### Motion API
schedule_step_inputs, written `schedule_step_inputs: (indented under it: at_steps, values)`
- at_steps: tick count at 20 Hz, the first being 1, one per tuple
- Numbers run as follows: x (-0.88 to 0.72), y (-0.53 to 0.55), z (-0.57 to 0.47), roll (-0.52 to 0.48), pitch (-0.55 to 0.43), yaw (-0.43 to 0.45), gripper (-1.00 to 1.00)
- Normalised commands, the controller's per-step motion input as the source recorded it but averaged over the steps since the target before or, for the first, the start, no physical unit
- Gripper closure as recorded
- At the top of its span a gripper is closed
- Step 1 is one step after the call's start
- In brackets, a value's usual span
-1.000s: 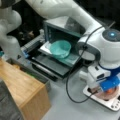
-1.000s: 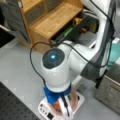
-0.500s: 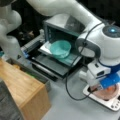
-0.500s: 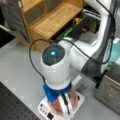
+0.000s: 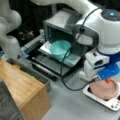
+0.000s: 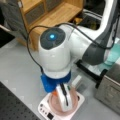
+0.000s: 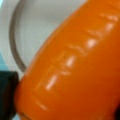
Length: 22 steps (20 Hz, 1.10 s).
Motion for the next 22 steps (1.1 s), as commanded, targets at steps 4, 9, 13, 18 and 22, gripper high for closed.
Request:
schedule_step_inputs:
  at_steps: [4,9,13,18,22]
  values:
    - [-0.22,-0.05,0.24,-0.065,0.021,-0.67,1.0]
    - [-0.18,-0.06,0.2,-0.052,-0.005,-0.63,1.0]
    - [-0.24,-0.13,0.13,0.023,-0.03,-0.544,1.0]
    - [-0.59,-0.19,0.02,-0.028,-0.084,-0.375,1.0]
    - [-0.97,-0.06,-0.04,-0.075,-0.252,-0.34,1.0]
